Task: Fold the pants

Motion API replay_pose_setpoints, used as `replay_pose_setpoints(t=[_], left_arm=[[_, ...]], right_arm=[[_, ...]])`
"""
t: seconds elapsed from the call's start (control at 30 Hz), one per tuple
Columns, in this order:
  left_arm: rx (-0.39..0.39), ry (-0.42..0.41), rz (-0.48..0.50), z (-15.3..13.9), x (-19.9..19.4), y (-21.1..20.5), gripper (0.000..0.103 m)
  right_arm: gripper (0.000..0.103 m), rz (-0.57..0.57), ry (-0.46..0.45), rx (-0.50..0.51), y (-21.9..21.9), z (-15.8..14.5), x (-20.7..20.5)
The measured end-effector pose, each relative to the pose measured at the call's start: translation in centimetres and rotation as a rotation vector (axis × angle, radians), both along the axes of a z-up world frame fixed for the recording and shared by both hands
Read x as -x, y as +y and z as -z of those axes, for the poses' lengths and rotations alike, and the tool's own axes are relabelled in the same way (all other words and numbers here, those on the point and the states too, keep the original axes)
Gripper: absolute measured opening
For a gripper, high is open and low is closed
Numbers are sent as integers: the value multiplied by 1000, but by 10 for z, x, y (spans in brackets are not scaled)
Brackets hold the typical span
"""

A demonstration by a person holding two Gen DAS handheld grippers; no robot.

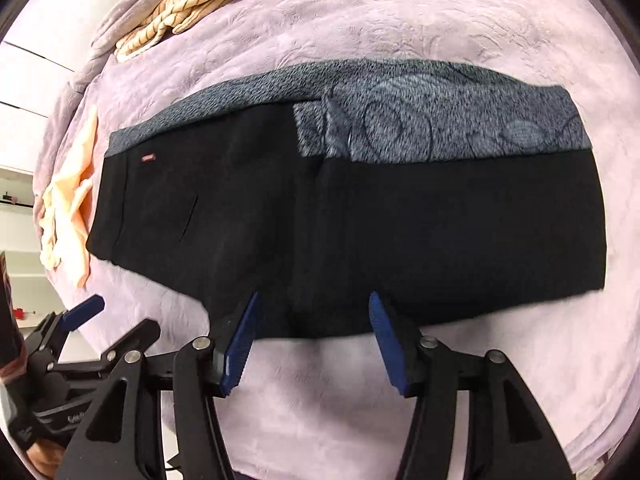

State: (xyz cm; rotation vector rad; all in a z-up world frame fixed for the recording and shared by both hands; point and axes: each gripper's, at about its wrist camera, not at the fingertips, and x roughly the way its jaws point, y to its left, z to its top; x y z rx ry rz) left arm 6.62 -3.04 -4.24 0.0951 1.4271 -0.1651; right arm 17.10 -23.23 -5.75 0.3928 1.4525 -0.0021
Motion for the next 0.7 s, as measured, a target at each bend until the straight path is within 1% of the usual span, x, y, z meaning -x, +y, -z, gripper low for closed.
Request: replay_pose_setpoints(t=[0.07,0.17,0.3,0.37,0.43,0.57,0.7], left_arm=[[6,0,0,-4,1,5,103],[9,2,4,-7,2,10,103],[12,6,10,-4,2,15,103],[15,7,7,0,1,17,103],[23,9,-2,1,-1,22,103],[35,9,-26,8,-8,34,103],[48,11,-70,14,-16,48,103]], right_arm=[[65,16,14,-11,3,1,12],[67,36,37,-20,4,1,22],[68,63,58,-38,18,5,32],[70,65,69,-37,23,6,35],[70,60,76,-34,24,5,37],[71,39,91,-3,28,4,33],[71,23,97,36,29,1,25]])
